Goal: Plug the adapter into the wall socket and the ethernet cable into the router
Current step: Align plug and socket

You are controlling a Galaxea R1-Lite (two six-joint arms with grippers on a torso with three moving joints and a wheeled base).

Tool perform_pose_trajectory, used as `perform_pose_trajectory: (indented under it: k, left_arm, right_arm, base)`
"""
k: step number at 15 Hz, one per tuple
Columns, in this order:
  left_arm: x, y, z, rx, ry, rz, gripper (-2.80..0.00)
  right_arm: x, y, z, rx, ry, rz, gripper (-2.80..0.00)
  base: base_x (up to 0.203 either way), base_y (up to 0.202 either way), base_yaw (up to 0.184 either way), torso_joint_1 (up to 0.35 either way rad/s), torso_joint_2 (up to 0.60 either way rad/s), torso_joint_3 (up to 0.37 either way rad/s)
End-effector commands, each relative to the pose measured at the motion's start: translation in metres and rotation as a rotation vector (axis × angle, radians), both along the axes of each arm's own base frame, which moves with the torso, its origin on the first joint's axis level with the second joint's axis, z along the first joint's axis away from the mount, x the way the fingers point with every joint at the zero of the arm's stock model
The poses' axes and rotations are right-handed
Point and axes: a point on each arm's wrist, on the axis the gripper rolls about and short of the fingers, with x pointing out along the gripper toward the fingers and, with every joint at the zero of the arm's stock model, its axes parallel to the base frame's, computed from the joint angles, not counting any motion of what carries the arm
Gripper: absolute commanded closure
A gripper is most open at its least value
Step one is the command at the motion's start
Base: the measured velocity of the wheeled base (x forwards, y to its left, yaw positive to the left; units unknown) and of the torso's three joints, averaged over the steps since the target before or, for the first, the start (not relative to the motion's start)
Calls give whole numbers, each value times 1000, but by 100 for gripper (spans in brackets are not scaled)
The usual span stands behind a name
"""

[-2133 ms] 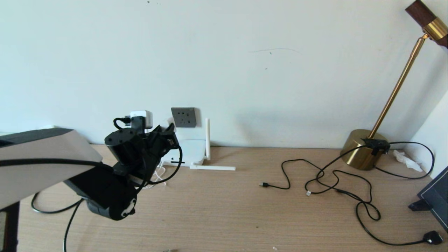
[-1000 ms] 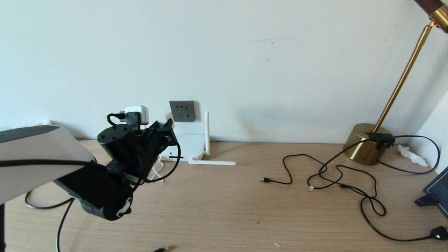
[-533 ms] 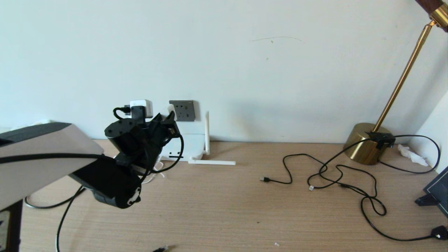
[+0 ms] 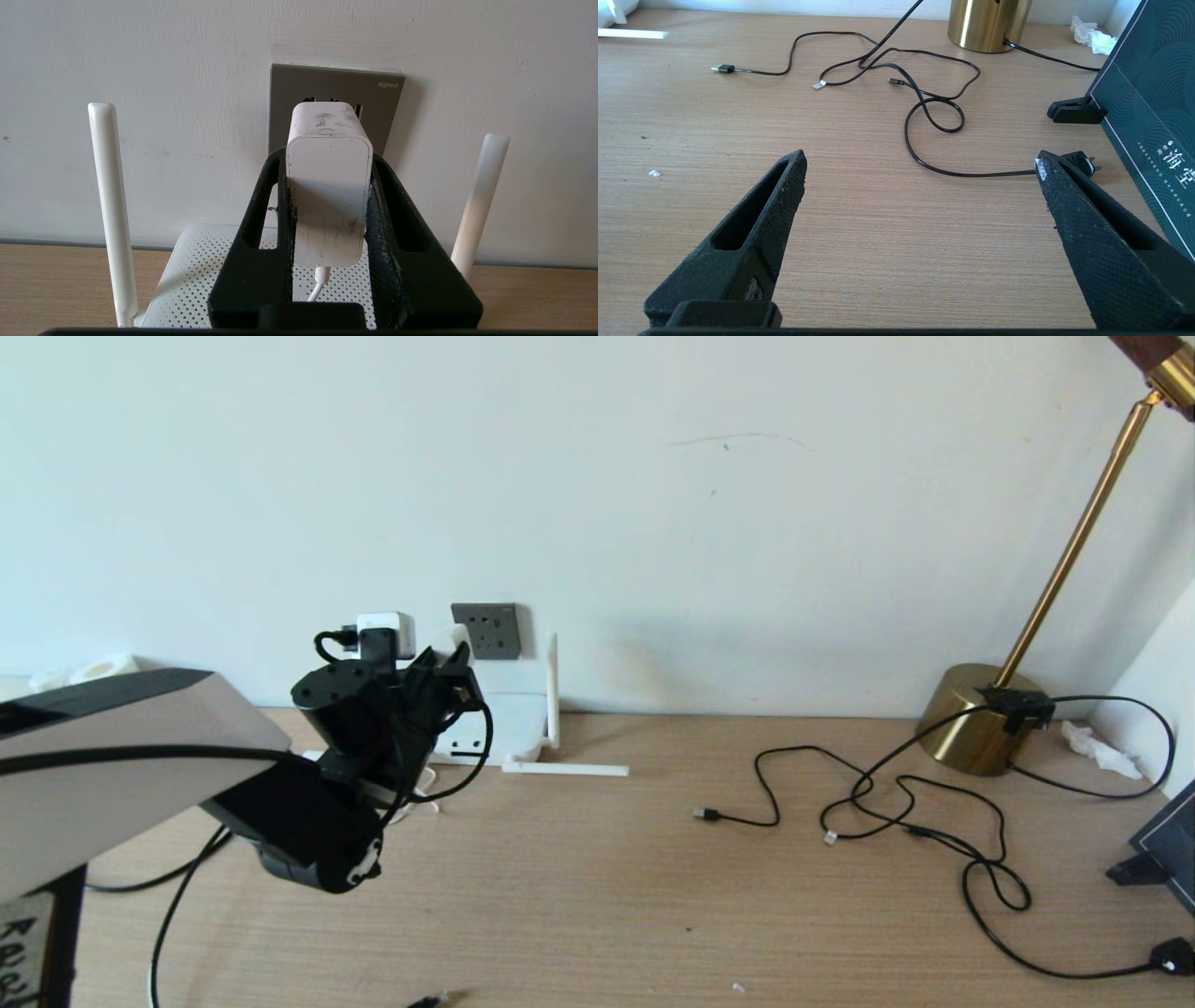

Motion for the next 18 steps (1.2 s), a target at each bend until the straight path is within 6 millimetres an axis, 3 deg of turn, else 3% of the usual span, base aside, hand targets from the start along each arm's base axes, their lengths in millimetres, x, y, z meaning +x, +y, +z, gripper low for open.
perform_pose_trajectory:
  k: [1, 7, 18]
  left_arm:
    - [1, 0, -3, 8, -1, 4, 0]
    - [25, 0, -14, 16, -19, 19, 0]
    - [50, 4, -21, 21, -65, 16, 0]
  right_arm:
    - [0, 0, 0, 0, 1, 0, -280]
    - [0, 0, 0, 0, 1, 0, -280]
    - [0, 0, 0, 0, 1, 0, -280]
  base:
    - [0, 0, 0, 0, 0, 0]
    - [0, 0, 0, 0, 0, 0]
    - [0, 0, 0, 0, 0, 0]
